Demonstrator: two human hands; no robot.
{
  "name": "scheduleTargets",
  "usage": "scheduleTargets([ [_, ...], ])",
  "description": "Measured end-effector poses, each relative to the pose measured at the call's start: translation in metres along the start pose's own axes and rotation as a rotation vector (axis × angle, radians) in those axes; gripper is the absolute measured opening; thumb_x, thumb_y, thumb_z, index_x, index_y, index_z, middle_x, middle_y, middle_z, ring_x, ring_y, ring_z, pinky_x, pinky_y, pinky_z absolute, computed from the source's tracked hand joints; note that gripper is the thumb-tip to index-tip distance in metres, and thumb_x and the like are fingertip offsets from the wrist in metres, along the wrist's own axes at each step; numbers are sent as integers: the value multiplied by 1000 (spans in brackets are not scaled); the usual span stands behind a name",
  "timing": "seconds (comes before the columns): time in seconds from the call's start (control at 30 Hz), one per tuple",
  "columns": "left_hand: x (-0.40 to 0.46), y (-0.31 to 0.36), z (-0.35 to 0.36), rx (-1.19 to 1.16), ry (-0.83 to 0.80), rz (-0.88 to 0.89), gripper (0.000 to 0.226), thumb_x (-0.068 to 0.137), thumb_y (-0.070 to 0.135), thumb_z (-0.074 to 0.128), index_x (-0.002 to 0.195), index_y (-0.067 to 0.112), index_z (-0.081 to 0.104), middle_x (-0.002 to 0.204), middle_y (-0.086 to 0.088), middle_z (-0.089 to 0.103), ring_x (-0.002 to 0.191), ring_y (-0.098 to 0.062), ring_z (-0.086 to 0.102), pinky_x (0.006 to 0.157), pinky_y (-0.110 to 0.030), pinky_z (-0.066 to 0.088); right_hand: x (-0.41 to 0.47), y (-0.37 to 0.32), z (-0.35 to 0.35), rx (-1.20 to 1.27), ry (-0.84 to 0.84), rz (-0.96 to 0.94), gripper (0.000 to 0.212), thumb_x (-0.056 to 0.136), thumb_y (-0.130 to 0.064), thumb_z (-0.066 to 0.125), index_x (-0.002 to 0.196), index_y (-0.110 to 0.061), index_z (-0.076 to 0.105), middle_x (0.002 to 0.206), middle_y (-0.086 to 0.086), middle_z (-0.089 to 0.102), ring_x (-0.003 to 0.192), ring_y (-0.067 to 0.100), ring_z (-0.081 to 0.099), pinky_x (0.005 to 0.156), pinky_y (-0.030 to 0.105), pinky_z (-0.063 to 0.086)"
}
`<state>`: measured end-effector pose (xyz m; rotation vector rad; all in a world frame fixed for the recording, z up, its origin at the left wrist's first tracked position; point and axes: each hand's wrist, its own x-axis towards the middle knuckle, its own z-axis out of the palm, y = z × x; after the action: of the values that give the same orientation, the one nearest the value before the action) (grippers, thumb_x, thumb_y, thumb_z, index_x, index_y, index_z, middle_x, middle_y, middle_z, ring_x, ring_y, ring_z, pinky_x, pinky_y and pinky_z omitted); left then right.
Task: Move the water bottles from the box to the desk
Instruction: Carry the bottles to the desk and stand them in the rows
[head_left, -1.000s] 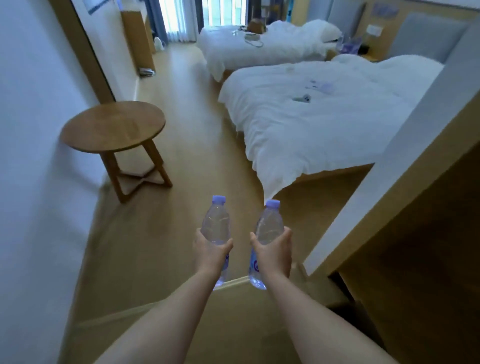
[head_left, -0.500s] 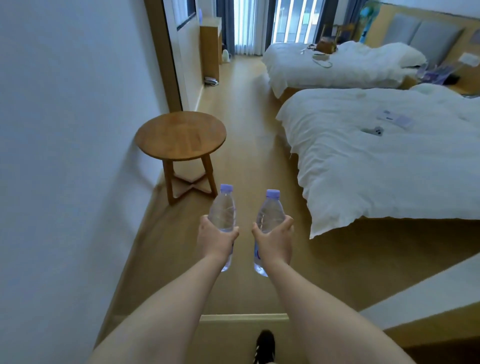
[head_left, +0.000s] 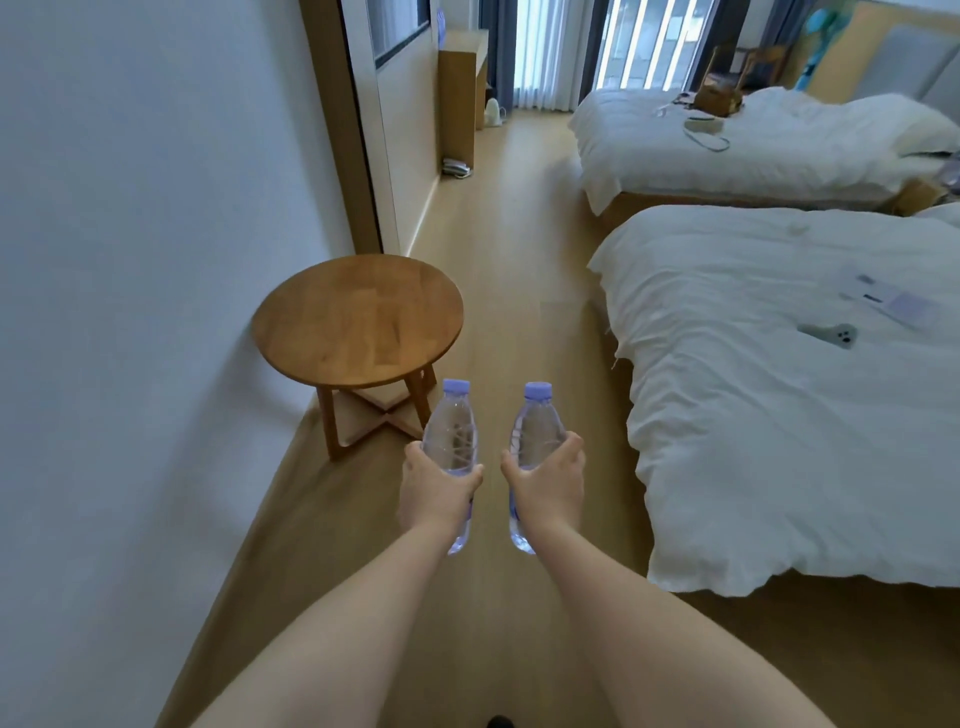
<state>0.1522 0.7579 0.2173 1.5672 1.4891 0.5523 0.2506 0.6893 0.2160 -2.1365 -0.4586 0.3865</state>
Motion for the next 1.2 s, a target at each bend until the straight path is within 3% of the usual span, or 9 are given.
scheduleTargets([
  [0.27,116,77,54,47,8,-7,72,73,41,76,128,17,36,127,-1,53,109,-25,57,87,-41,50,147,-42,20,1,5,-3,76,80,-43,73,136,-12,33,131,6,44,114,26,53,92,45,51],
  [0.53,279,133,111,73,-20,1,80,72,47,74,134,17,33,132,-1,50,115,-27,54,92,-45,49,300,-79,83,6,26,10,74,79,-44,74,133,-13,34,127,6,45,110,24,55,90,44,53],
  [0.6,323,152,123,52,-39,10,81,73,44,75,135,15,32,133,-3,49,117,-26,53,94,-40,47,340,-93,99,6,30,34,74,79,-44,74,133,-13,34,127,6,45,109,25,56,90,44,53],
  [0.7,383,187,138,21,-57,41,81,73,38,77,136,12,32,133,-5,47,117,-25,52,88,-33,42,396,-118,117,22,44,57,75,78,-44,75,133,-12,34,127,7,45,107,26,57,89,44,53],
  [0.93,498,268,182,83,-93,68,78,72,44,74,132,15,34,127,-2,52,109,-25,57,90,-42,49,527,-165,140,46,74,85,73,78,-45,72,131,-13,35,123,5,46,104,25,57,87,45,53],
  [1.13,599,316,248,103,-74,41,80,73,44,75,134,14,33,124,-3,56,104,-28,59,81,-34,48,657,-178,164,32,34,77,76,79,-45,73,135,-12,33,126,6,45,108,23,56,90,43,53],
  [1.2,635,335,273,75,-76,10,78,73,42,75,132,14,33,122,-5,57,104,-29,59,84,-36,49,706,-183,172,25,20,62,75,79,-45,72,134,-12,33,126,6,45,107,23,56,90,43,53],
])
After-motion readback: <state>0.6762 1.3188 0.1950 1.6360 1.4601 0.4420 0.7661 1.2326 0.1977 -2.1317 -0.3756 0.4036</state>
